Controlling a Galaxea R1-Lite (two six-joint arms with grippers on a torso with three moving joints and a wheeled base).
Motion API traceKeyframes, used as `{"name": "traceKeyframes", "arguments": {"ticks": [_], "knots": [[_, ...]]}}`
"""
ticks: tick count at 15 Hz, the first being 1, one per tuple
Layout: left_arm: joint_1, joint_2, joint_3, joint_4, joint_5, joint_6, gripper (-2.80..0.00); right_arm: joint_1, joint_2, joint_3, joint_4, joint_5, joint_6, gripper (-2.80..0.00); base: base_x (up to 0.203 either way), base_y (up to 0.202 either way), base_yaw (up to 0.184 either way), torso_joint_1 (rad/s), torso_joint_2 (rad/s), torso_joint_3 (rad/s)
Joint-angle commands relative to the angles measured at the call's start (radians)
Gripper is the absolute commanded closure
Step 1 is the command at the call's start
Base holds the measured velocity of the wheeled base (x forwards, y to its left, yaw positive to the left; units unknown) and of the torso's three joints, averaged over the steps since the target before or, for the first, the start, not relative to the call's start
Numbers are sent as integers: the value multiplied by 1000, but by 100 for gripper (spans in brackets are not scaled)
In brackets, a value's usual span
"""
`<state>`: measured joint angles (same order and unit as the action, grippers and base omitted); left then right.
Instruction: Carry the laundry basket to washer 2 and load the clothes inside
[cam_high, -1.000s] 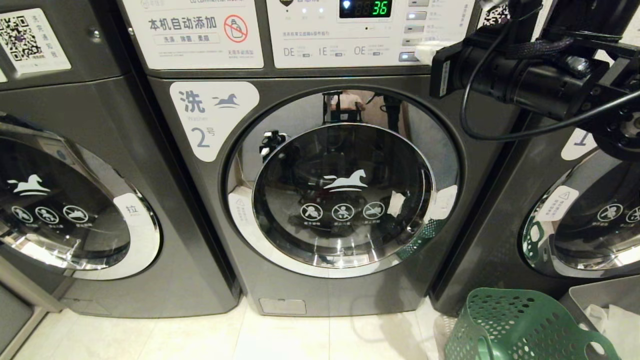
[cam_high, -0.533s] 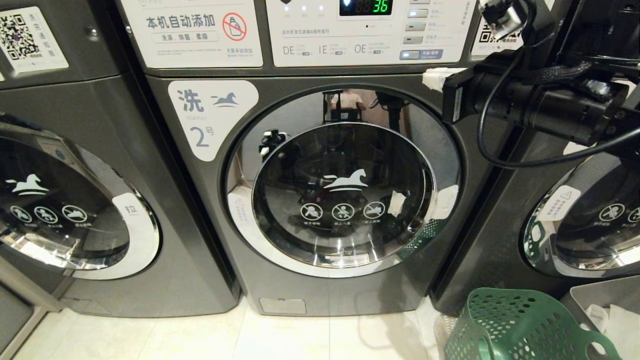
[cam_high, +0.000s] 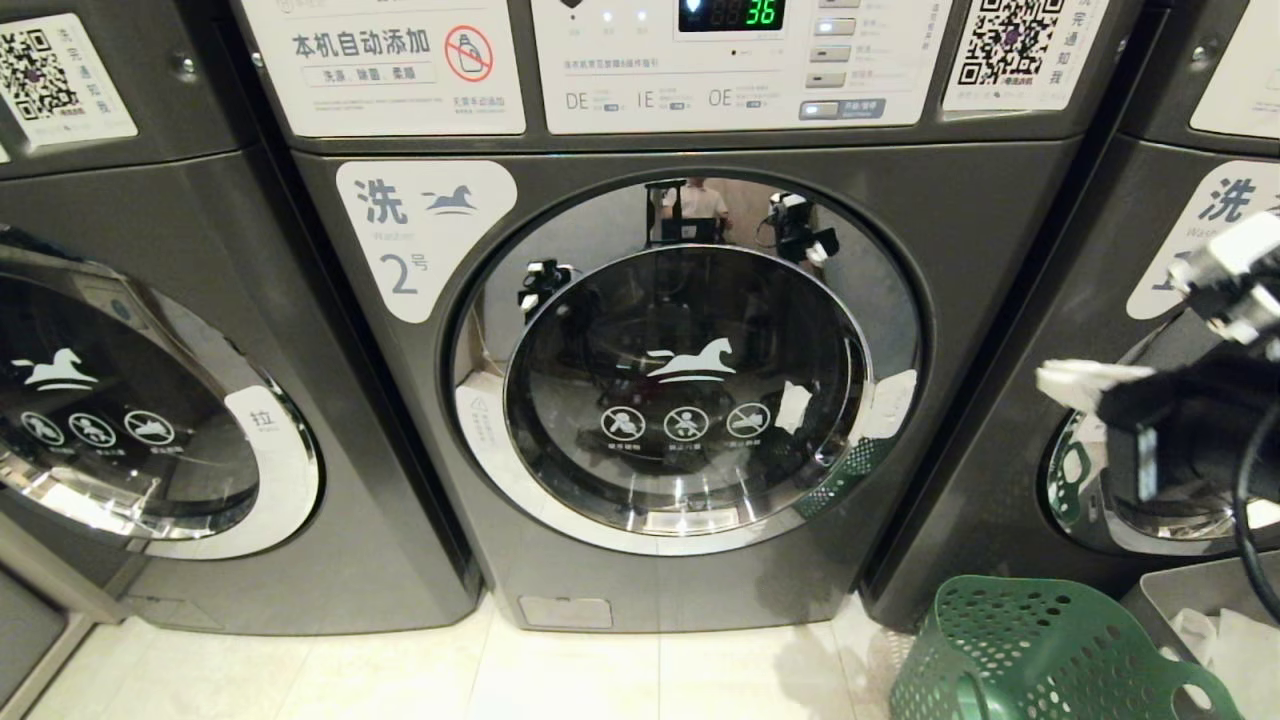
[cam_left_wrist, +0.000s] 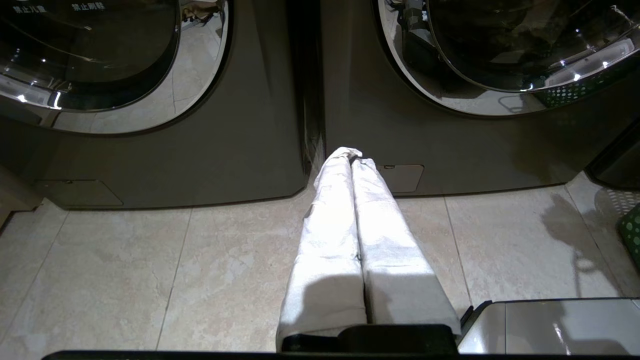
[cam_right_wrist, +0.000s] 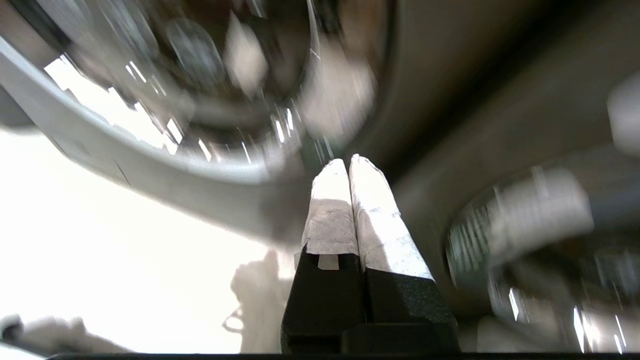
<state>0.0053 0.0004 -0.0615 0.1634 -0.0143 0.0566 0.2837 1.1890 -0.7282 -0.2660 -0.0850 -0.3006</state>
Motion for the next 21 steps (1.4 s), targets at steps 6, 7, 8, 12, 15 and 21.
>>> {"name": "traceKeyframes", "arguments": {"ticks": [6,7,8,12,15,21], "knots": [[1,0,0,1,0,0,0,-313,-731,705,103,114,31,0,0,0,0,0,0,0],[1,0,0,1,-1,-1,0,-327,-815,716,163,123,49,0,0,0,0,0,0,0],[1,0,0,1,0,-1,0,-323,-888,719,207,127,77,0,0,0,0,0,0,0],[1,0,0,1,-1,-1,0,-296,-1156,725,262,132,126,0,0,0,0,0,0,0],[1,0,0,1,0,-5,0,-288,-1189,728,269,103,186,0,0,0,0,0,0,0],[1,0,0,1,0,-6,0,-288,-1189,728,272,107,186,0,0,0,0,0,0,0]]}}
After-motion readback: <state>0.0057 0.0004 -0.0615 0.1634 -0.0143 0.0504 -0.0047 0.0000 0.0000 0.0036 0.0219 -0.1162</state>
